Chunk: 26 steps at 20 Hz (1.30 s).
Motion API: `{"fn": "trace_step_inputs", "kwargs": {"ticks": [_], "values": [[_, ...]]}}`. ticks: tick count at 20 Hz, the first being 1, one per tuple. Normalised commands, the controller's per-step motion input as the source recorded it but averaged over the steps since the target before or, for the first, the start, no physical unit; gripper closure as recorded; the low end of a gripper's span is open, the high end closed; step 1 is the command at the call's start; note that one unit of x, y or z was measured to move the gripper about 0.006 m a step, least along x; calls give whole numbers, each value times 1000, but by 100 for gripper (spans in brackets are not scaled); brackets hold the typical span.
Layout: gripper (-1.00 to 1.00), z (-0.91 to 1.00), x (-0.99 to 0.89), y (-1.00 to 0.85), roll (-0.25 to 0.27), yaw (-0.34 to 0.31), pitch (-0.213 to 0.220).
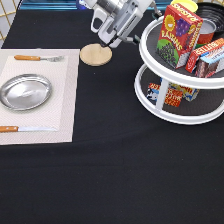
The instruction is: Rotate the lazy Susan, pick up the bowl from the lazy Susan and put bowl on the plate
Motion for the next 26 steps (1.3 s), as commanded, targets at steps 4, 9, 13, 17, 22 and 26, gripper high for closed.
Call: {"fn": "trace_step_inputs", "kwargs": {"ticks": [4, 9, 13, 17, 22, 26], "values": [[-100, -95, 421, 89, -29, 0, 91], [-100, -158, 394, 29, -58, 0, 166], [-100, 91, 410, 0, -86, -2, 199], [-100, 235, 663, 36, -93, -3, 224], [-100, 243, 855, 53, -60, 0, 229], [-100, 99, 825, 0, 2, 65, 106]]}}
